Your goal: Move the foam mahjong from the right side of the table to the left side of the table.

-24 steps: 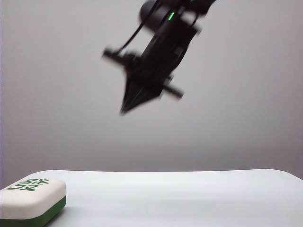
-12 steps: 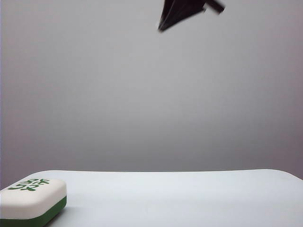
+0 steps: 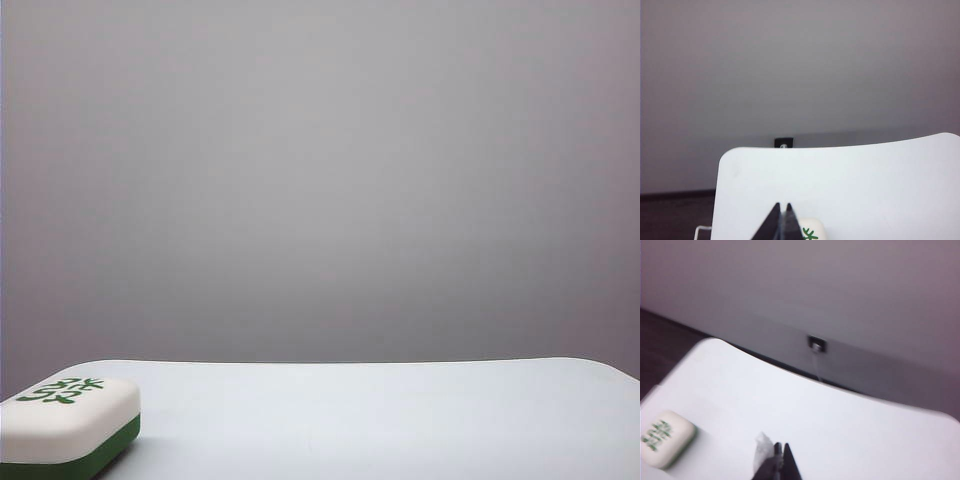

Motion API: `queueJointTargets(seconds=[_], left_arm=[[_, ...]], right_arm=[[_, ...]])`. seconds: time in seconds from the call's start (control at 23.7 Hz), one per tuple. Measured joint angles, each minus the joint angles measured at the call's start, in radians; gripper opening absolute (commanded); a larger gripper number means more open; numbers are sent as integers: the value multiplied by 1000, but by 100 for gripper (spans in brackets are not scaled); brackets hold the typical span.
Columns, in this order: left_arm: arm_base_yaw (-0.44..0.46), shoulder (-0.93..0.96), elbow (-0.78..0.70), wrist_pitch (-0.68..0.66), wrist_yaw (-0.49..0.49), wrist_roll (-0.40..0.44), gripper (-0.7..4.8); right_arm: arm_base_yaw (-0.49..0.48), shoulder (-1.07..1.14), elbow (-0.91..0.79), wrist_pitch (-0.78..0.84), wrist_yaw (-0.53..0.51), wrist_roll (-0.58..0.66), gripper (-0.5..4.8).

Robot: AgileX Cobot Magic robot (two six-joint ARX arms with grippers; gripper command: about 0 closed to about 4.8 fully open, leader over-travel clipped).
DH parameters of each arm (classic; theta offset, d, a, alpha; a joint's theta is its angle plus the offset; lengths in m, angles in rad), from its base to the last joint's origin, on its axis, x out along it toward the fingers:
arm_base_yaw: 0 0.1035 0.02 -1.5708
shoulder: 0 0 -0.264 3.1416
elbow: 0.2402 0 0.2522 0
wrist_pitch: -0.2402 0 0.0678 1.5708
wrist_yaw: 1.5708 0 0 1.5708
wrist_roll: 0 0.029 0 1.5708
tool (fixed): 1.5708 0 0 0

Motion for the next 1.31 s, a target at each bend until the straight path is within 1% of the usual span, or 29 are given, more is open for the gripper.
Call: queueJointTargets(seconds=[0.04,0.08,0.17,0.38,0.51,0.63,0.76,0.89,0.93,0.97,1.01,1.1,1.18,1.31], left_arm=[[0,-10,-25,24,-10,-11,-5],[0,-15,-35,42,-13,-13,-5],[0,-72,-94,120,-28,-15,-5],[0,-178,-187,176,-38,-23,-5],[0,-177,-227,210,-39,-33,-5],[-1,-183,-291,309,-35,-37,-5],[-1,-180,-356,421,-35,-48,-5],[0,-180,-406,494,-35,-56,-5],[0,-180,-418,507,-35,-57,-5],[0,-180,-447,521,-37,-56,-5],[0,-180,-465,522,-40,-55,-5],[0,-180,-527,532,-43,-39,-5],[0,-180,-559,546,-58,-33,-5],[0,-180,-587,546,-72,-29,-5]], right_arm=[[-28,-82,-81,35,6,5,-5],[-40,-124,-119,55,7,8,-5],[-99,-307,-272,111,45,34,-5],[-190,-536,-486,157,78,49,-5],[-236,-642,-589,214,82,63,-5],[-274,-786,-718,255,91,90,-5],[-277,-890,-804,327,98,116,-5],[-284,-982,-903,355,120,171,-5],[-284,-992,-928,354,120,187,-5],[-281,-1030,-998,367,125,229,-5],[-281,-1056,-1039,375,131,245,-5],[-281,-1108,-1160,449,138,266,-5],[-280,-1104,-1214,491,137,270,-5],[-281,-1104,-1262,493,138,269,-5]])
